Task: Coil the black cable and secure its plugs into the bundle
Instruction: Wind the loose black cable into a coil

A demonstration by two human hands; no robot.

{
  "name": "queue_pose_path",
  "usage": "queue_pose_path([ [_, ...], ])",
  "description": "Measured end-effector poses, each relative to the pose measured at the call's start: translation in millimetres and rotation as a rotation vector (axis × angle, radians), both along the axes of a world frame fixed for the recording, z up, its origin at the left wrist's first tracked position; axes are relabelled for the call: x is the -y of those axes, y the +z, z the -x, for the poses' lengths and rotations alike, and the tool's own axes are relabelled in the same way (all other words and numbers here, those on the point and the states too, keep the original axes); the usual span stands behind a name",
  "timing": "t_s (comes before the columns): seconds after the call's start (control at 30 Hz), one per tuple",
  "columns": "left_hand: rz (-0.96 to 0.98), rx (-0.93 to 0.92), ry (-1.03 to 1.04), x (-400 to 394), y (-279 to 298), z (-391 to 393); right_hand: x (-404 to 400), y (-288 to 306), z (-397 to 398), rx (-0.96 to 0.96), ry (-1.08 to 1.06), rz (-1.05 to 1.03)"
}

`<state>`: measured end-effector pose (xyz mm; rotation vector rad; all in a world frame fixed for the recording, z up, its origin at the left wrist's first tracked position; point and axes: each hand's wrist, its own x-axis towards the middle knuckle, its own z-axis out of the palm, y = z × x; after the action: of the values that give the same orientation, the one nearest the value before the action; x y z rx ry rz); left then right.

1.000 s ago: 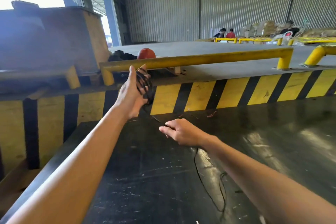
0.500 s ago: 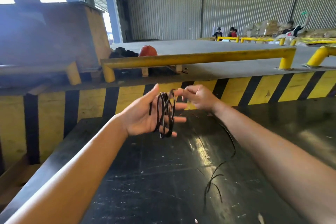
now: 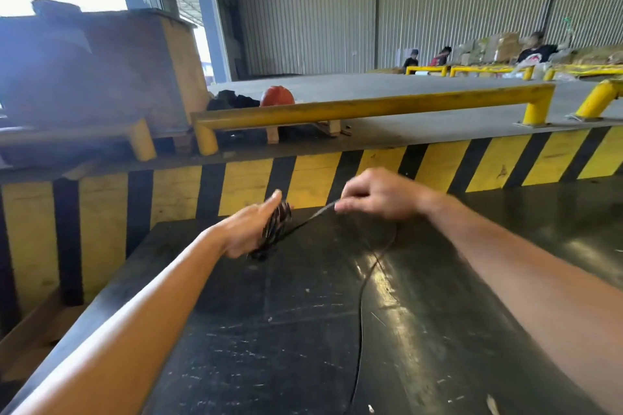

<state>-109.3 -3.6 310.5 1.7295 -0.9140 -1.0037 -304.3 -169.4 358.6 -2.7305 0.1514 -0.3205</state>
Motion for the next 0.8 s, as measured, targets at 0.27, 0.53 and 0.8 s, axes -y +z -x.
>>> queue_pose_path([
  [0.27, 0.057, -0.398, -0.298, -3, 17, 42, 35, -10, -22, 0.342, -0.271, -0.079],
  [0.53, 0.473, -0.564, -0.034, 12, 45, 41, -50, -117, -28, 0.009, -0.097, -0.229],
  [0.8, 0.303, -0.216, 0.134, 7, 12, 16, -21, -44, -8, -0.067, -0.014, 0.022],
])
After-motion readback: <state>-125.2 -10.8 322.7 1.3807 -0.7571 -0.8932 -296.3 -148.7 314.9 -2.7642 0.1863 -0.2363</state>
